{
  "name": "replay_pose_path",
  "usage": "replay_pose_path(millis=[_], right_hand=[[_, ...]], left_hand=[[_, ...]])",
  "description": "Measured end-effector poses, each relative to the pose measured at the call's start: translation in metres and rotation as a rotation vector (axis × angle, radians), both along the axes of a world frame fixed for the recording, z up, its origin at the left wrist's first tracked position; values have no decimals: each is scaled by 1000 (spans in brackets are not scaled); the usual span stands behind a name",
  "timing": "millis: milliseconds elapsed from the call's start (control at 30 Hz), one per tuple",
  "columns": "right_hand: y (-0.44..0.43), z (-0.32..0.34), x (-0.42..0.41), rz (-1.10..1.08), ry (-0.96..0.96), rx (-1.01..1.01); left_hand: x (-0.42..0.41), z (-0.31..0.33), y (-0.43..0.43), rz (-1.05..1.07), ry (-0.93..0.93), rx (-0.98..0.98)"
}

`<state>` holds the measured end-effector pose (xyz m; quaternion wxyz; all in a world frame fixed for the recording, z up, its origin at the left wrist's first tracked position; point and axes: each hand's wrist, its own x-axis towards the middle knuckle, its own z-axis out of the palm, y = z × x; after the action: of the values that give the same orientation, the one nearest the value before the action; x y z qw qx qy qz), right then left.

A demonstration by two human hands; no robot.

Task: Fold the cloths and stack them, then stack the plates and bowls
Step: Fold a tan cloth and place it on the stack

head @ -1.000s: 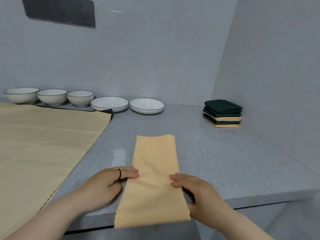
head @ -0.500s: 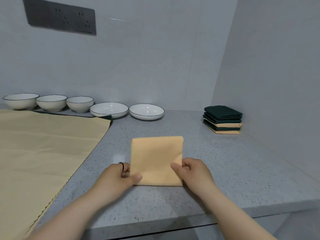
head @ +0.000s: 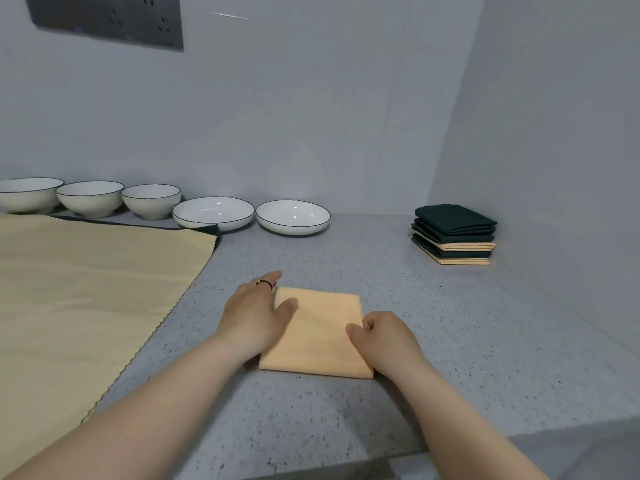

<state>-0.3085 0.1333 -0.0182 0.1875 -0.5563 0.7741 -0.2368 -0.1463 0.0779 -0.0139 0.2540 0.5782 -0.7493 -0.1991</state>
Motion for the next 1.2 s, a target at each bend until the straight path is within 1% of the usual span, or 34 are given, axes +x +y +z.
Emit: replay_pose_path(millis=[67,133,200,233,333,467,567,633,733,867,900,933,1000,1033,1067,1100,1200], right_hand=[[-1,1,-2,17,-27,14],[-2,2,-4,30,-44,32],[-3,3,-5,35,-61,46],[-3,2,-6,37,-81,48],[-1,1,-8,30,-147,46],[4,0,-8,32,-173,26],[8,2,-9,44,-237,11],[11,3,-9,48,-278,7],[11,4,-9,33,-275,10],[12,16,-8,10,-326,80],[11,18,-6,17,-291,90],[10,20,-4,31,-173,91],[4,19,2,48,213,12],[1,18,7,72,339,-48],[-4,16,13,116,388,-77],[-9,14,19,174,398,-64],[-24,0,28,284,420,71]], left_hand=[[-7,0,-10,-146,-25,10],[-15,-2,-16,-268,-134,28],[-20,-6,-22,-311,-242,14],[-22,-8,-23,-322,-267,5],[-21,-15,-25,-356,-249,-2],[-21,-21,-26,-366,-250,-48],[-21,-21,-25,-359,-196,-86],[-21,-21,-25,-368,-165,-74],[-22,-22,-26,-394,-198,-53],[-23,-21,-24,-404,-265,-78],[-23,-21,-24,-404,-278,-88],[-23,-21,-23,-404,-293,-95],[-23,-21,-24,-401,-329,-104],[-23,-21,-23,-397,-350,-104],[-24,-21,-23,-391,-371,-102],[-24,-21,-23,-385,-389,-99],[-21,-21,-21,-368,-431,-73]])
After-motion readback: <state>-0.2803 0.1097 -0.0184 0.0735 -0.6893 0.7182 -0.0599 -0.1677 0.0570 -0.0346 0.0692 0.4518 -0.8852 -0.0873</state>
